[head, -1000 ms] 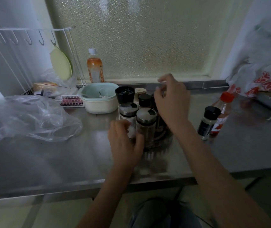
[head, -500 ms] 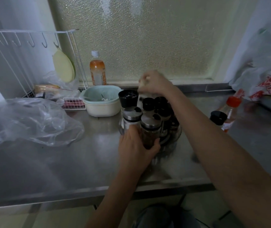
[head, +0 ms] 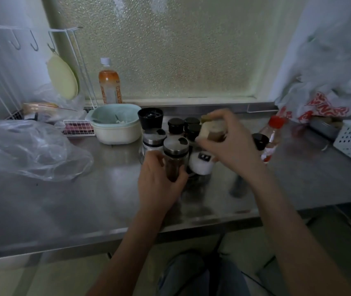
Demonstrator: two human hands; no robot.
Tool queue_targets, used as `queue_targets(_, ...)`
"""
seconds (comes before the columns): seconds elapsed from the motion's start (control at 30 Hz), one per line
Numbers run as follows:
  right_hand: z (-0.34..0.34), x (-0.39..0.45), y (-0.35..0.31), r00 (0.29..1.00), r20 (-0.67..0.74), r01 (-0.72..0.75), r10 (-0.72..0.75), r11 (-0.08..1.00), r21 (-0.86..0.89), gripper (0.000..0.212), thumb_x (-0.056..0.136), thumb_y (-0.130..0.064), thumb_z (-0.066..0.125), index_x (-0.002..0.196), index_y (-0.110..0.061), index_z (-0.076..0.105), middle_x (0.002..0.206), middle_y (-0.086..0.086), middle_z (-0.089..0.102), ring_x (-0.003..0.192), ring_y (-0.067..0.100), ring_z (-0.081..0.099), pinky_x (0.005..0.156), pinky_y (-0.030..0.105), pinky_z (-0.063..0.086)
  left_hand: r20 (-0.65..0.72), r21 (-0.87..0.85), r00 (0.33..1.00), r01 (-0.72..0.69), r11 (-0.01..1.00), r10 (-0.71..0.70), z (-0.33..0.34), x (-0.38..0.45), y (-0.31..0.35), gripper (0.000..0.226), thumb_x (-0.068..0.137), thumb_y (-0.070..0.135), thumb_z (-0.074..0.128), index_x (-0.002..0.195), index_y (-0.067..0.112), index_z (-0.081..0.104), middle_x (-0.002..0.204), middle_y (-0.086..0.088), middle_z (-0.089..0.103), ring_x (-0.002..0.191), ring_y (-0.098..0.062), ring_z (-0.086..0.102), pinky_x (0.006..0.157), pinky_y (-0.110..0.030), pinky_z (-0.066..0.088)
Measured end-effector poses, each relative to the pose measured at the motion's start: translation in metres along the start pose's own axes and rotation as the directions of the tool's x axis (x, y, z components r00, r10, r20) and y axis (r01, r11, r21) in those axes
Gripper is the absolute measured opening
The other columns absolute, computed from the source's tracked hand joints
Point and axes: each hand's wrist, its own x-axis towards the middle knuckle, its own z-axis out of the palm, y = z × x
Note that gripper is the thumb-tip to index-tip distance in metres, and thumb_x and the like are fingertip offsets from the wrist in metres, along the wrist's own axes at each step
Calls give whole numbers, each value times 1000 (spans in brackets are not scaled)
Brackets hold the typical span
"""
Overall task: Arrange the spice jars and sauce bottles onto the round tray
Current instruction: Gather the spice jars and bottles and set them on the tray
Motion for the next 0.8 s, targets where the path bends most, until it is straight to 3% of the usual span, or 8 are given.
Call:
queue_targets(0.13, 26, -7, 9, 1000, -22, 9, -7, 998, 69, 43, 77, -36, 74, 112, -24, 52, 100, -9, 59, 81, 14, 65, 70, 46, 58, -76, 10, 992, -97, 995, 98, -4, -2, 4, 42, 68, 46, 57, 92, 19, 36, 81, -6, 53, 69, -8, 44, 60, -17, 31)
queue_targets(0.23, 35, -9, 9, 996, -93, 13, -5, 996, 85, 41, 78, -35, 72, 112, -23, 50, 98, -4, 63, 83, 15, 65, 74, 37, 58, -3, 32, 986, -168, 985, 169, -1, -1, 5, 47, 66, 48, 60, 94, 19, 36, 88, -12, 52, 75, -17, 48, 59, -26, 38)
queue_targets(0.3, 42, -13, 10, 995, -104, 2, 5, 997, 72, 40, 79, -35, 71, 111, -23, 49, 99, -2, 64, 85, 13, 64, 74, 28, 54, 3, 38, 990, -140, 989, 140, 0, 0, 3, 51, 65, 51, 61, 96, 19, 36, 92, -12, 51, 80, -15, 45, 61, -26, 37)
queue_targets(0.37, 50, -17, 11, 998, -60, -13, 17, 997, 70, 40, 80, -36, 70, 110, -23, 48, 99, -2, 63, 85, 13, 63, 73, 28, 54, 0, 38, 996, -88, 995, 88, 0, 1, 1, 52, 64, 52, 61, 97, 20, 36, 94, -10, 51, 82, -12, 43, 64, -24, 35)
queue_targets(0.47, 56, -22, 12, 1000, -3, -6, 7, 997, 75, 37, 82, -38, 68, 108, -21, 48, 94, -3, 63, 78, 2, 59, 67, 12, 48, 8, 46, 998, -70, 997, 69, 0, 1, -1, 54, 65, 50, 61, 99, 14, 41, 96, -11, 51, 83, -16, 47, 64, -23, 35)
queue_targets(0.6, 51, -30, 8, 997, 51, 52, -56, 996, 78, 28, 90, -39, 55, 113, -25, 52, 92, -7, 67, 74, 5, 64, 66, 22, 54, 39, 46, 998, -52, 998, 50, 2, 2, -1, 57, 67, 50, 64, 101, 9, 43, 97, -11, 53, 80, -18, 52, 61, -26, 39)
queue_targets(0.67, 45, -40, 11, 997, -24, 79, -77, 991, 104, 20, 92, -37, 51, 110, -28, 55, 92, -11, 67, 80, 3, 66, 70, 24, 56, 64, 59, 998, -19, 998, 16, 3, 3, -4, 58, 66, 46, 72, 101, 10, 42, 97, -11, 56, 79, -20, 54, 62, -28, 41)
queue_targets(0.8, 23, -52, 29, 917, -397, 17, 26, 994, 103, 17, 90, -29, 58, 106, -27, 54, 95, -4, 64, 88, 13, 62, 77, 33, 56, 25, 0, 995, 95, 995, -95, 3, 7, -7, 54, 69, 34, 75, 106, 12, 42, 100, -13, 59, 85, -26, 59, 69, -45, 51)
